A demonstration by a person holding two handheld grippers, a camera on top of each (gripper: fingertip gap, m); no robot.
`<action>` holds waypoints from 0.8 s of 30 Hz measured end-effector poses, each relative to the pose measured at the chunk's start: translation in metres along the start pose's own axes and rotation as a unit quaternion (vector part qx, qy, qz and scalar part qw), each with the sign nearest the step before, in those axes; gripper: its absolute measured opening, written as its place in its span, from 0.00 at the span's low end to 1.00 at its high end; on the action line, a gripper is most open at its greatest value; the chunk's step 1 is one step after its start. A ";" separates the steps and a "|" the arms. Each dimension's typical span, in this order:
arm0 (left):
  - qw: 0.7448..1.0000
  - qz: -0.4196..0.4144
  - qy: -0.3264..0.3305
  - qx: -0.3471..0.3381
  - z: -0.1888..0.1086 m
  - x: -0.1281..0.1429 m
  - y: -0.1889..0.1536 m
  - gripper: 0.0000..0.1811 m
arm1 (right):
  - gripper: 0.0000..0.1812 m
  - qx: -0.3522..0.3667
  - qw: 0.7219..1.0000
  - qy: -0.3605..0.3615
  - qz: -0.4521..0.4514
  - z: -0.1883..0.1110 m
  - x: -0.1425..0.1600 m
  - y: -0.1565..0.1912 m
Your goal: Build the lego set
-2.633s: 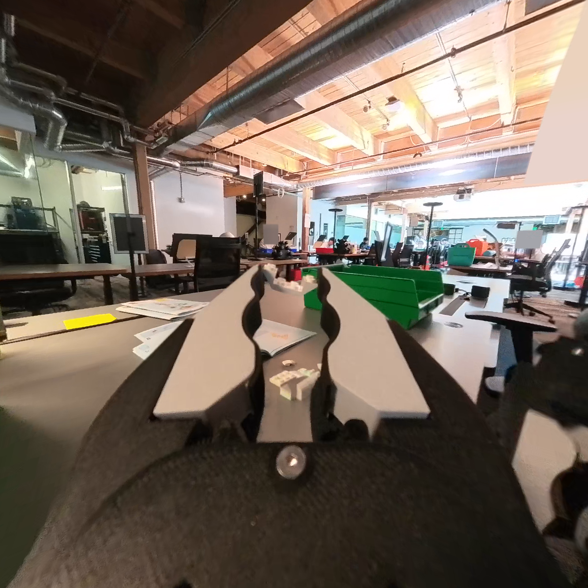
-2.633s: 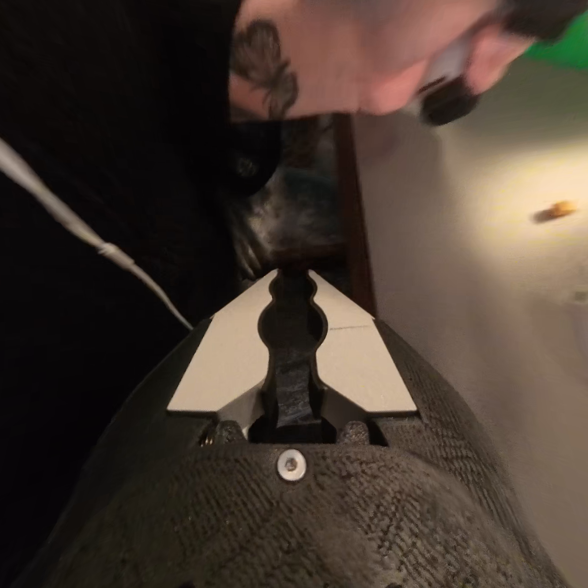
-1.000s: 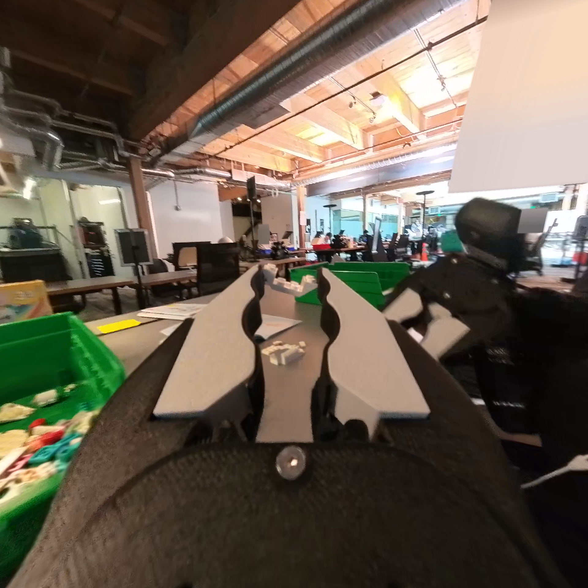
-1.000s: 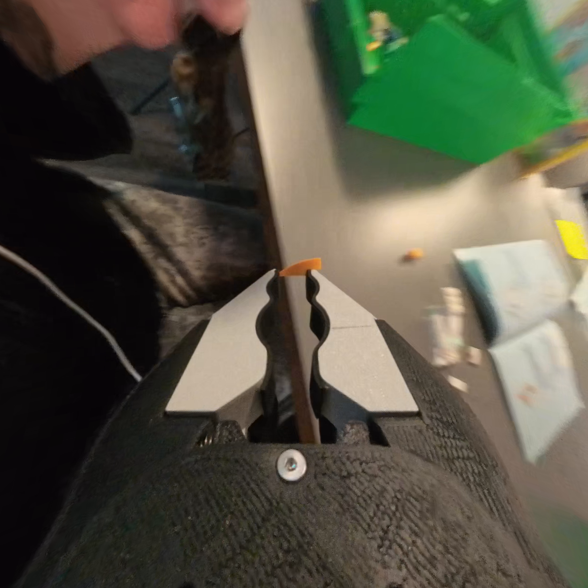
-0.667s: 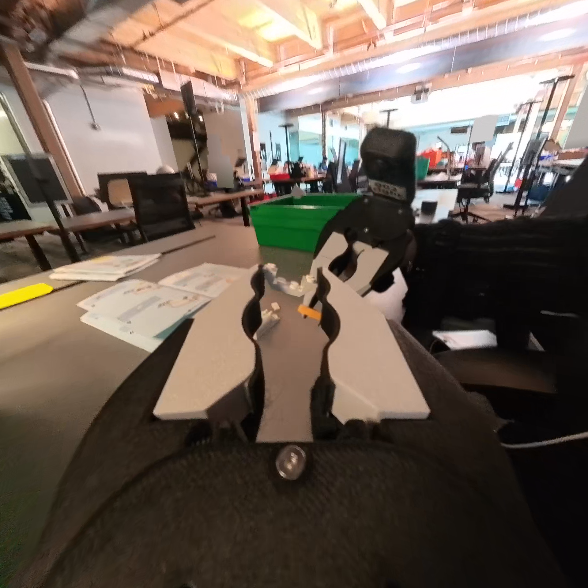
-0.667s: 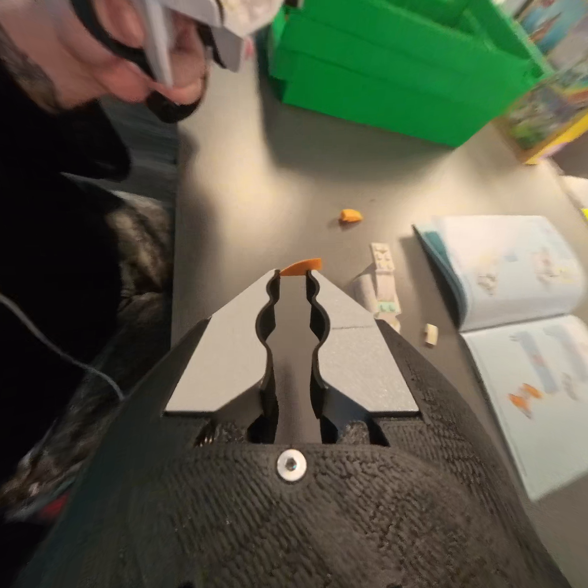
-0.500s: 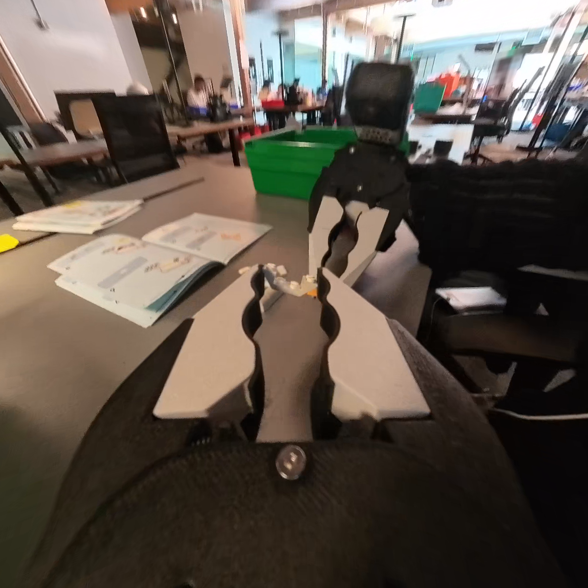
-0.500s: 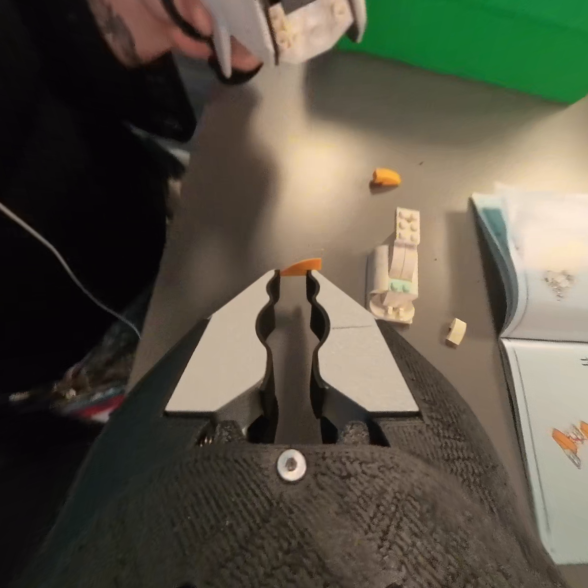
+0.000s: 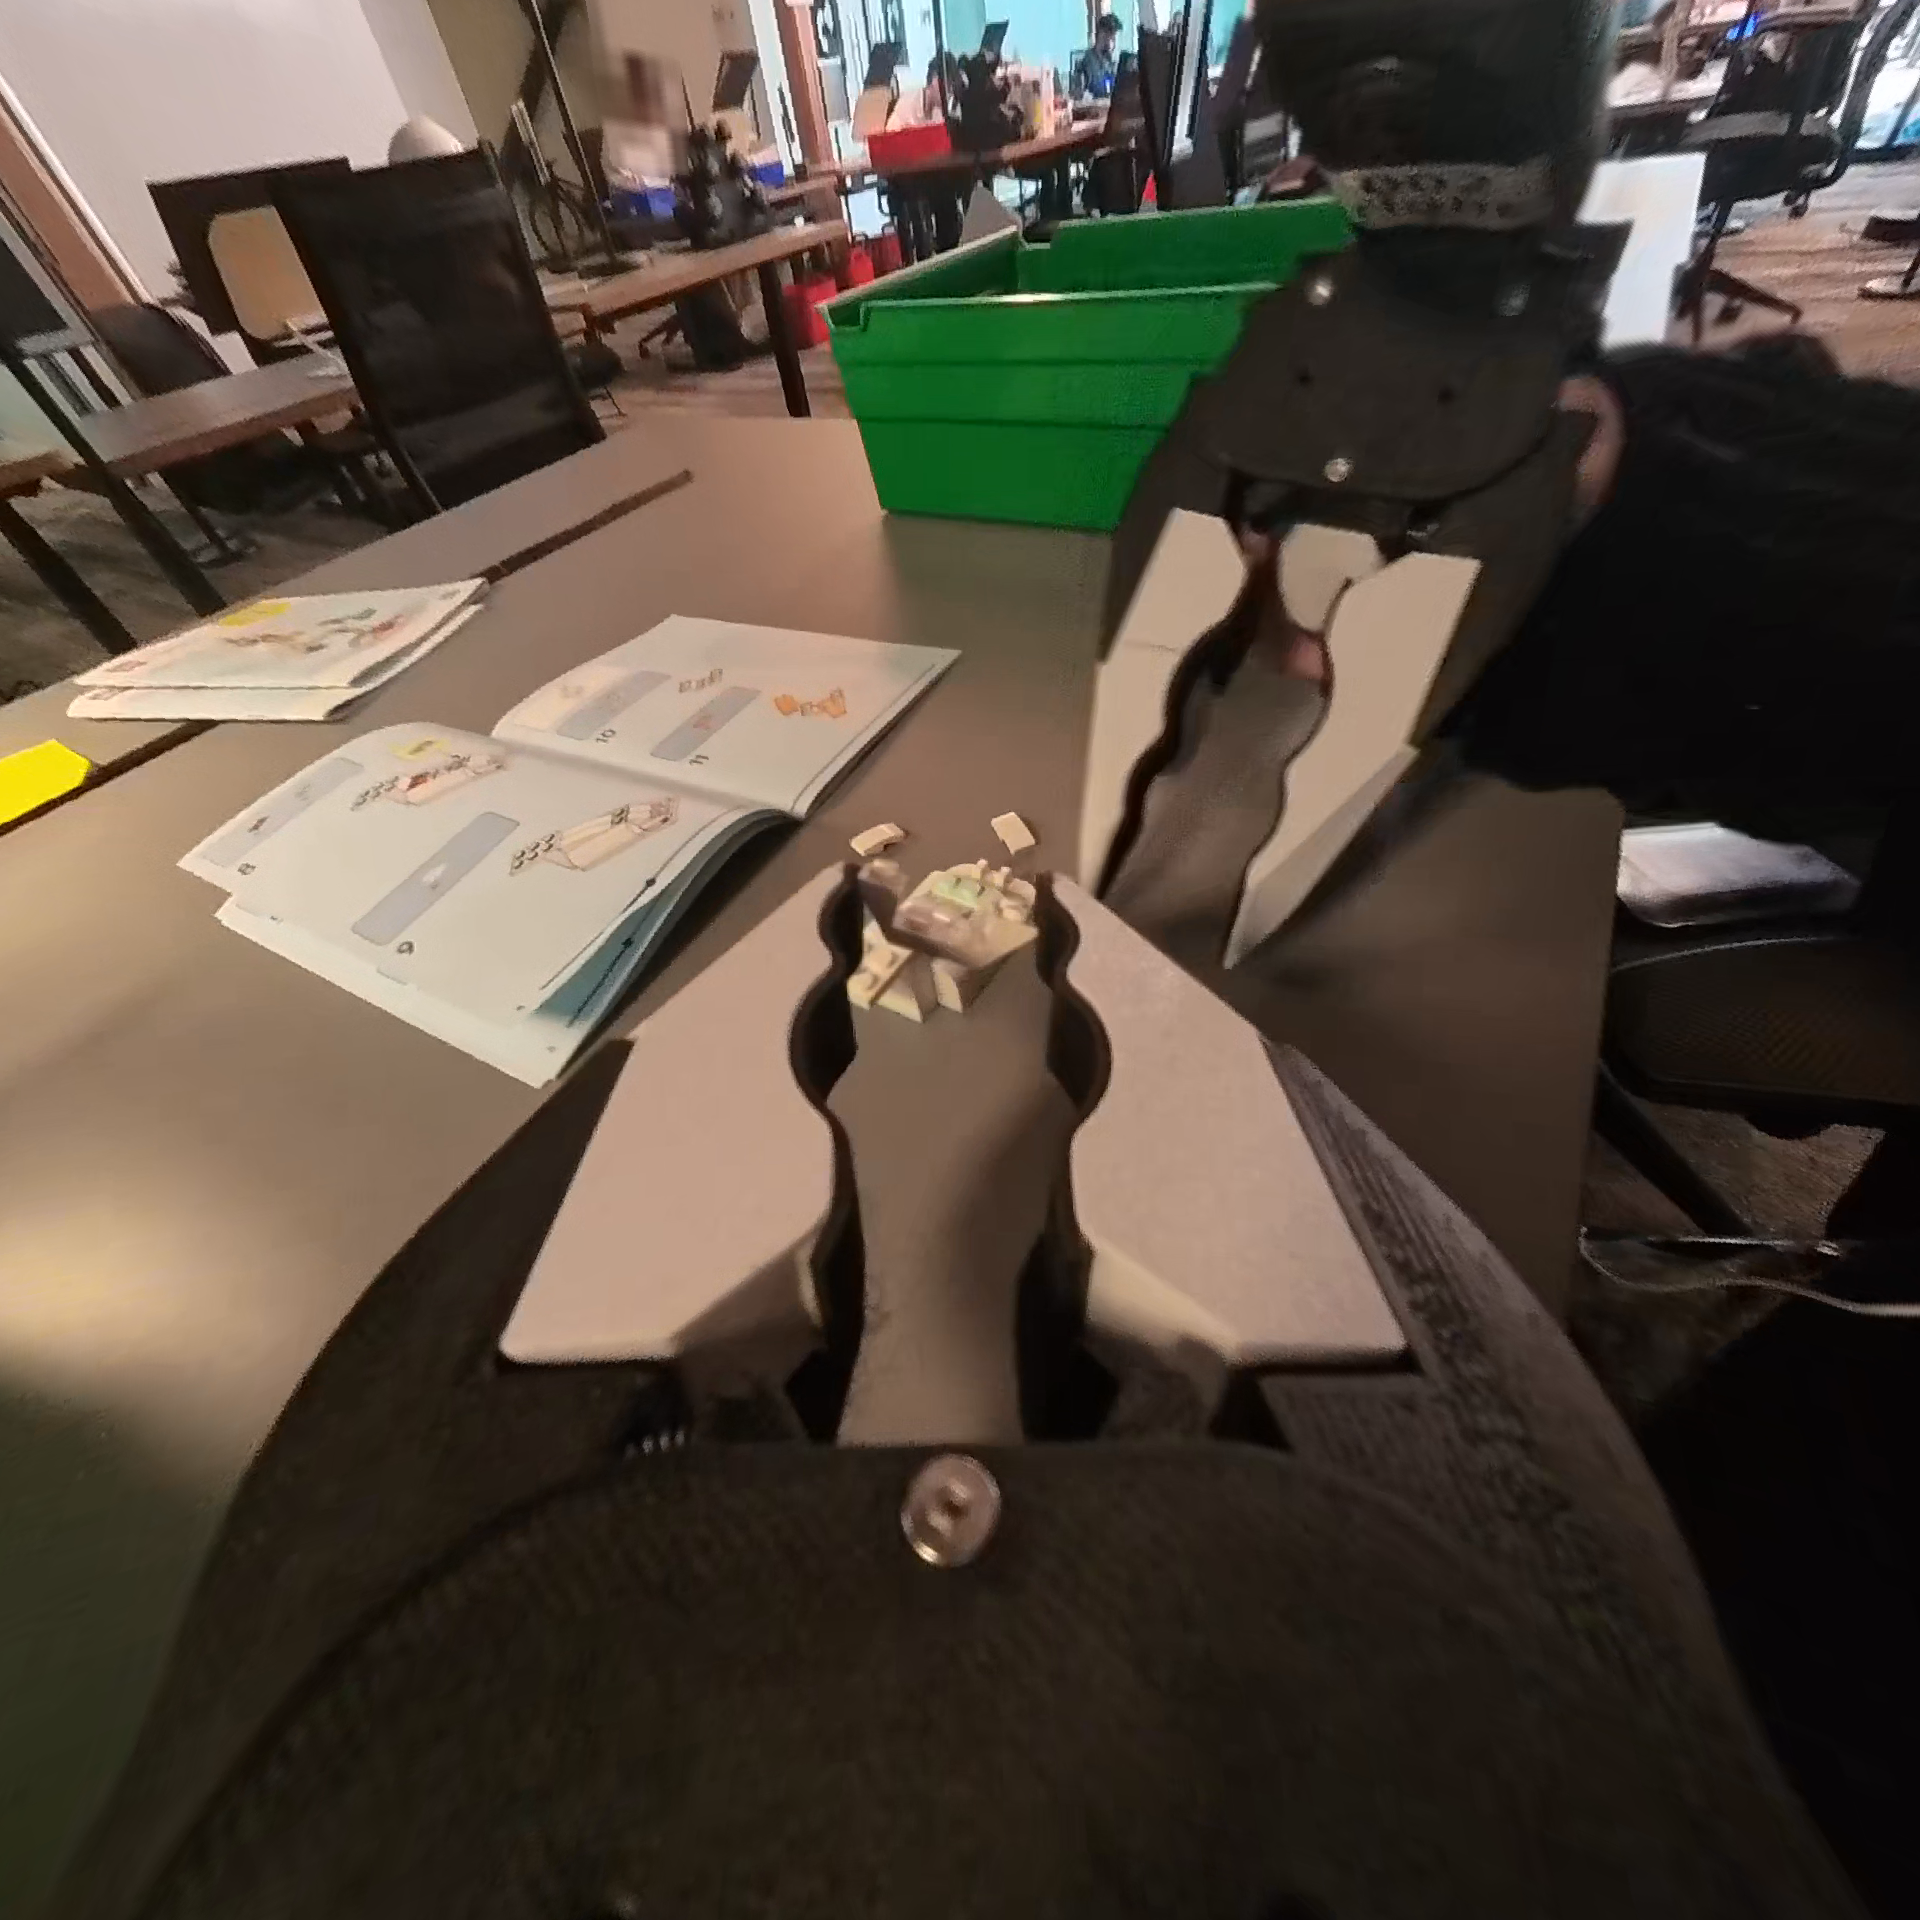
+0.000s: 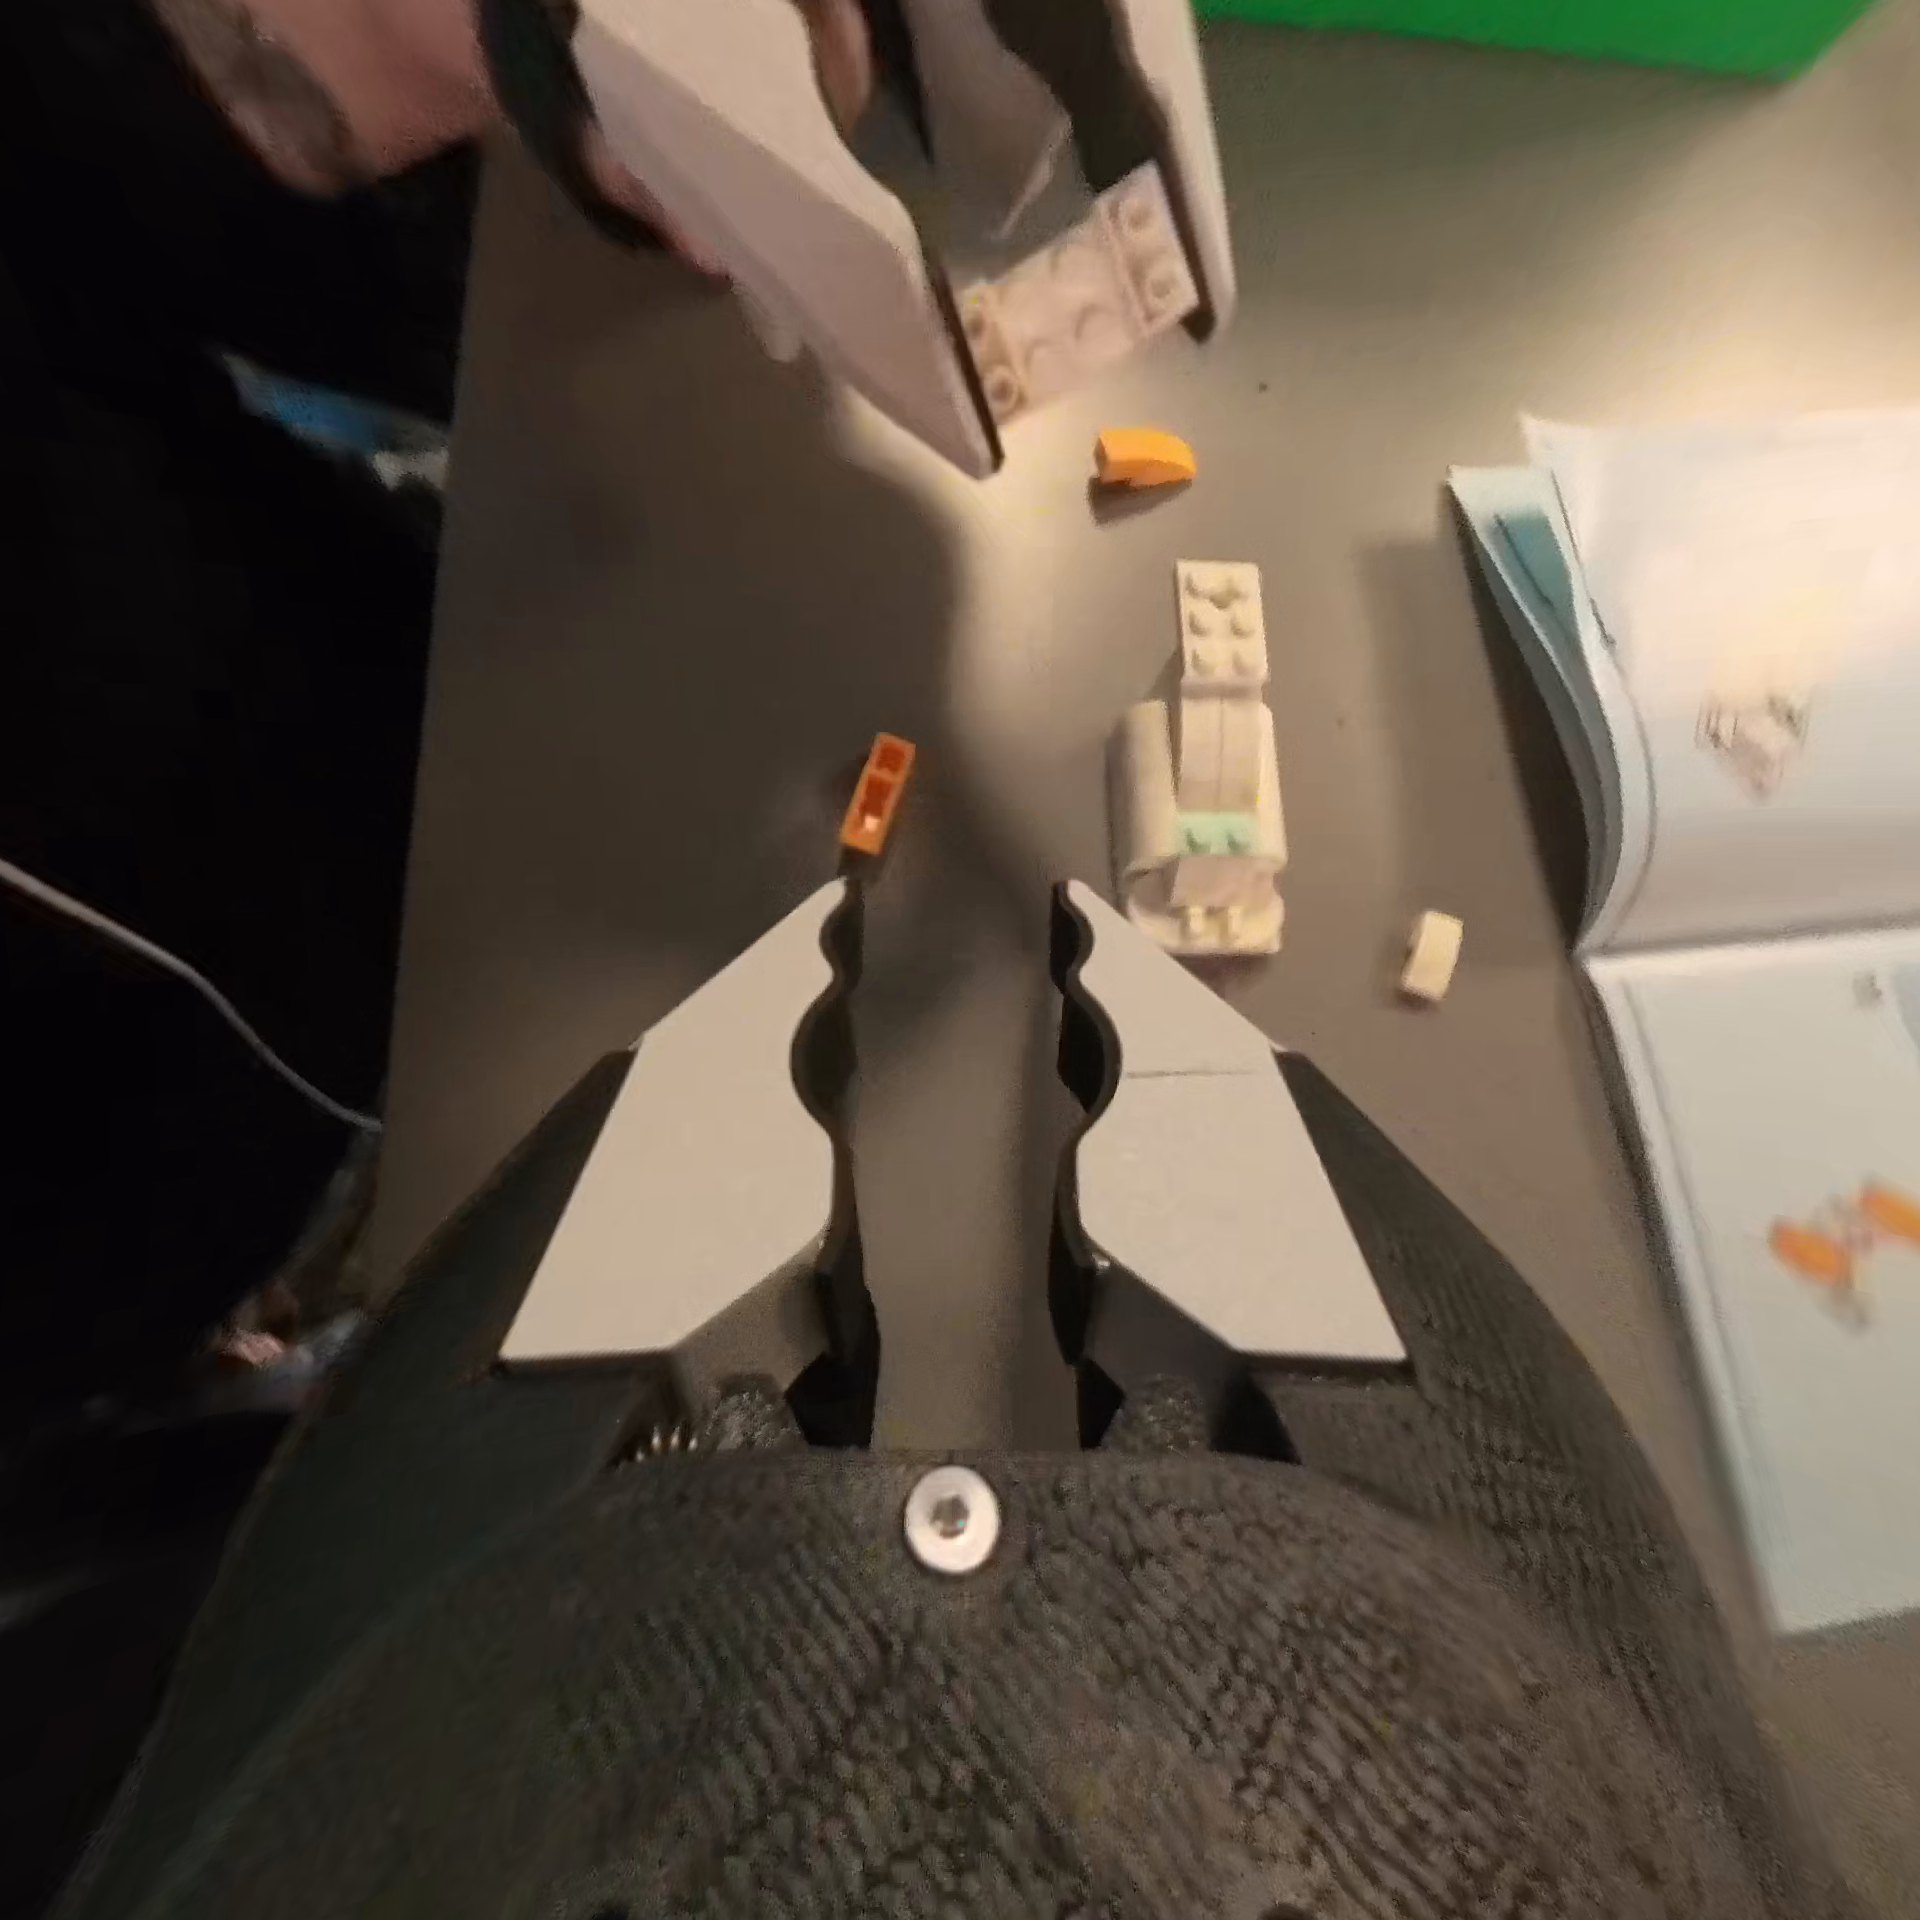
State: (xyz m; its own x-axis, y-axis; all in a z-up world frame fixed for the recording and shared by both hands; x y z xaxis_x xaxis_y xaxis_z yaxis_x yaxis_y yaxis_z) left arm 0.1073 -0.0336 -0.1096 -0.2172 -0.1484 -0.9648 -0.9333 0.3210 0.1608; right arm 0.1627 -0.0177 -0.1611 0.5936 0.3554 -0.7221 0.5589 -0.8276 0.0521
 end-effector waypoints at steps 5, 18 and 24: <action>0.999 -0.005 -0.043 -0.003 -0.006 -0.009 0.005 0.17 | 0.13 0.074 0.991 -0.055 0.095 0.009 -0.008 0.022; 0.996 -0.034 -0.082 0.018 -0.016 -0.017 0.006 0.17 | 0.10 0.035 0.993 -0.038 0.109 0.018 -0.007 0.015; 0.996 -0.043 -0.075 0.026 -0.016 -0.016 0.004 0.17 | 0.03 0.081 0.996 0.017 -0.028 0.020 -0.012 0.010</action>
State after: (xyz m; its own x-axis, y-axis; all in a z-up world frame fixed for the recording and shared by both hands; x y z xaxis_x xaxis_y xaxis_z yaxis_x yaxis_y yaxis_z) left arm 0.1021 -0.0448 -0.0902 -0.0879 -0.0373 -0.9954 -0.9298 0.3617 0.0685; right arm 0.1496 -0.0390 -0.1659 0.5850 0.4154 -0.6966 0.4925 -0.8644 -0.1019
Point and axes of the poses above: each gripper's, where its closed fingertips meet, z out along the fingers, x out of its underside, y = z × x across the jaws, the point moved 1 cm from there along -z, back along the fingers, and after that the axes turned 10 degrees about -x, right-handed, at the moved point
